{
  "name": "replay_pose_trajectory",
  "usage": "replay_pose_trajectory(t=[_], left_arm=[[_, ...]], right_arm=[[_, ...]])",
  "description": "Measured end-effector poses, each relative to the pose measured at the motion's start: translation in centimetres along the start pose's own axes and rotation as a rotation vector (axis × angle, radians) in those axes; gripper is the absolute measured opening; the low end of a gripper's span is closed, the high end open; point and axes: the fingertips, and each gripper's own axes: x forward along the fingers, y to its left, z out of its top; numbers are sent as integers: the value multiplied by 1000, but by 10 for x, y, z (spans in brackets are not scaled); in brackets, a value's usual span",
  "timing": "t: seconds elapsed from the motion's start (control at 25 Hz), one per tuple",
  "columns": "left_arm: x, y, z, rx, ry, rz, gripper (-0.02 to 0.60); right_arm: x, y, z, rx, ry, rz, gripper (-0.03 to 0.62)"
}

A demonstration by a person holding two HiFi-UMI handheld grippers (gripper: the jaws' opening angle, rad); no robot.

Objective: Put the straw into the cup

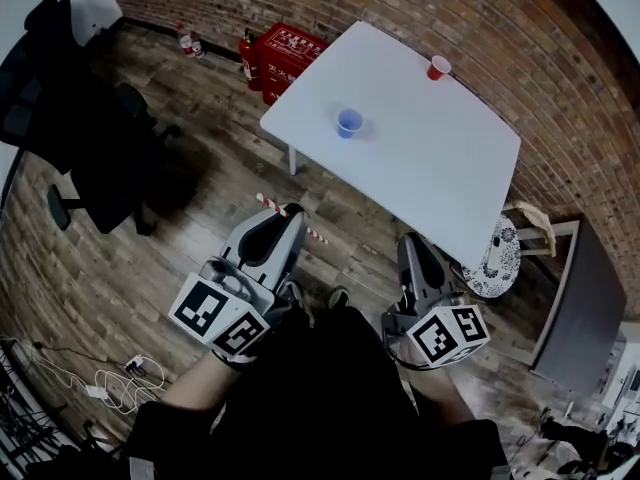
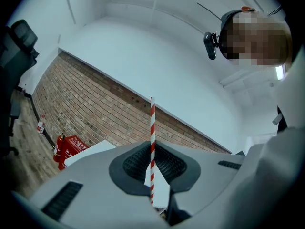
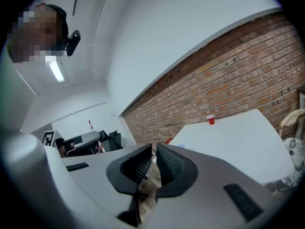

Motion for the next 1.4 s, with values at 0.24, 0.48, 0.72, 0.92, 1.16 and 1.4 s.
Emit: replay_pose_trajectory(t=[0.24,0.48,0.72,0.92,1.16,1.4], left_arm=[[42,19,2,14,6,26,38],[89,40,11,51,13,95,38],[150,54,16,76,15,136,38],[191,63,18,89,16,170,38],[227,69,29,99,-14,195,38],[250,75,29,95,-18,209,38]], right_arm=[[47,-22,21,-4,-10,32,51],[101,-51,33,32,33,97,51],[149,-80,63,23,63,169,51],[174,-109,85,30,76,185,51],[196,-127,105,30,76,222,51],[209,-138,112,35,91,236,51]])
